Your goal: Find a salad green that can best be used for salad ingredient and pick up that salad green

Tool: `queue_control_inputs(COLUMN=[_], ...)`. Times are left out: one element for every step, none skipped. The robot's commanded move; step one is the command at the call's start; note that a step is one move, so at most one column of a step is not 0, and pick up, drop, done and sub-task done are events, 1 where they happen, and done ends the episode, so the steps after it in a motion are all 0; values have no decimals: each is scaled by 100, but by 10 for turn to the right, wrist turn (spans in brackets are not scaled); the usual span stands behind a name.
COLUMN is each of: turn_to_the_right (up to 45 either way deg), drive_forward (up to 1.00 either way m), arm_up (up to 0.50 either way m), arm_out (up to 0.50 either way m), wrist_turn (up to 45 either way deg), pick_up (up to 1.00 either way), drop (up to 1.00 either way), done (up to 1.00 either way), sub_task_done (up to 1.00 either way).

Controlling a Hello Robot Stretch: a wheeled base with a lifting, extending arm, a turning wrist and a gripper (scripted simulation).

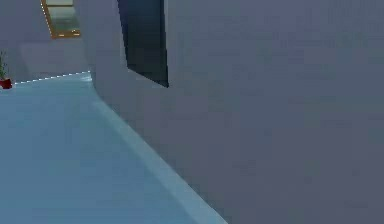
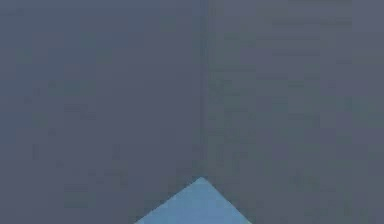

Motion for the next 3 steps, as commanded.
queue_control_inputs(turn_to_the_right=[-360, 0, 0], drive_forward=[0, 100, 100], arm_up=[0, 0, 0], arm_out=[0, 0, 0], wrist_turn=[0, 0, 0], pick_up=[0, 0, 0], drop=[0, 0, 0], done=[0, 0, 0], sub_task_done=[0, 0, 0])
